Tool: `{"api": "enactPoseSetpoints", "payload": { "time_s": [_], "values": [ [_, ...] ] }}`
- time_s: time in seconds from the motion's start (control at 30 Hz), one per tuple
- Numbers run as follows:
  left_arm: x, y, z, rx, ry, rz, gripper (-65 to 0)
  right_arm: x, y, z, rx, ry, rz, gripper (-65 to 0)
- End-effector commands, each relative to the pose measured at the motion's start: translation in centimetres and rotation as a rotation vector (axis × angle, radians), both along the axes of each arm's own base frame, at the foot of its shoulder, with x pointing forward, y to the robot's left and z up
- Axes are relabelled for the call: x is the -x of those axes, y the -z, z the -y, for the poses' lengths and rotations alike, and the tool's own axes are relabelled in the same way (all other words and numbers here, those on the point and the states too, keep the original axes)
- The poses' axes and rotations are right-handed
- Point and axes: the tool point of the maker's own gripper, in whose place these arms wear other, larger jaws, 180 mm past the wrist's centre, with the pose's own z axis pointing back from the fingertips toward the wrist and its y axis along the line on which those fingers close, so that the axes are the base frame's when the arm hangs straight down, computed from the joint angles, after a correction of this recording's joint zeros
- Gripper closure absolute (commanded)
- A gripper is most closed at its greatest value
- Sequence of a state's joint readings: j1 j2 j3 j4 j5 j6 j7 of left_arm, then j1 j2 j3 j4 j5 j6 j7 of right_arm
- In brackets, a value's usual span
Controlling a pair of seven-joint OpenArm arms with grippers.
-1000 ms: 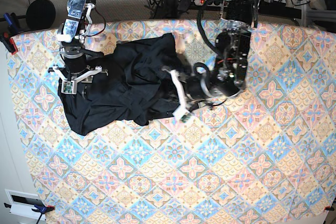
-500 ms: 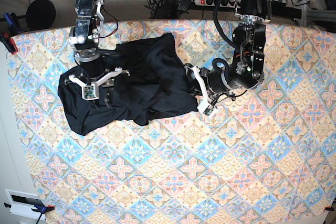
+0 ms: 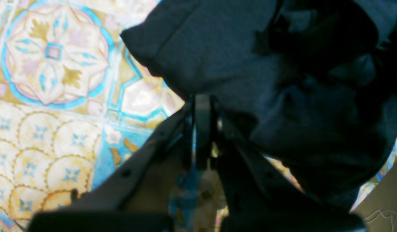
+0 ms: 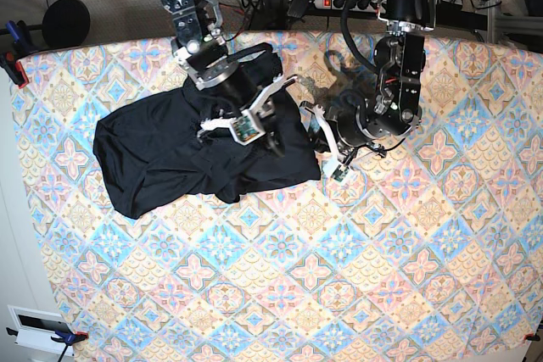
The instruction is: Layout the t-shirt on the table in an organized manner, then fold the t-shirt properly
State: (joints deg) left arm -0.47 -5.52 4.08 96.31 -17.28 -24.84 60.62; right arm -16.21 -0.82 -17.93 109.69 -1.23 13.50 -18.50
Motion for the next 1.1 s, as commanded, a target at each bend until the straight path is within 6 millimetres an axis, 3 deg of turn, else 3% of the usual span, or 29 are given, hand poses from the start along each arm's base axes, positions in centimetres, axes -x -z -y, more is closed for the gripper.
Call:
{"api": "enactPoseSetpoints", "payload": {
  "time_s": [0.0,0.1,0.37,0.53,0.7,0.8,0.97,1.07],
  "values": [
    [-1.0,-1.4,0.3,0.026,-0.006,0.05,0.0,-0.3,-1.3,-0.5,-0.032,-0.005,0.041,0.0],
    [-1.9,-2.0,-0.9,0.051,-0.059,0.081,0.0,0.1,-0.1,-1.1,-0.028,-0.023,0.008,0.0],
    [-4.3,-4.5,-2.3,0.228,-0.277,0.205,0.0,1.6,6.2,-1.5,0.021,-0.045,-0.154,0.0],
    [-4.7,-5.5,-1.1,0.329,-0.342,0.258,0.0,2.7,9.1,-1.6,0.045,-0.056,-0.229,0.0],
    [-4.9,-5.7,-0.5,0.352,-0.347,0.258,0.0,2.9,9.7,-1.6,0.051,-0.057,-0.243,0.0],
    [-5.5,-3.8,0.7,0.345,-0.32,0.2,0.0,2.9,9.6,-1.6,0.05,-0.057,-0.242,0.0],
    [-4.6,4.5,1.6,0.26,-0.291,-0.046,0.0,2.7,9.4,-1.6,0.048,-0.056,-0.235,0.0],
    [-3.5,7.3,1.5,0.248,-0.296,-0.134,0.0,2.7,9.3,-1.6,0.047,-0.056,-0.233,0.0]
  ]
}}
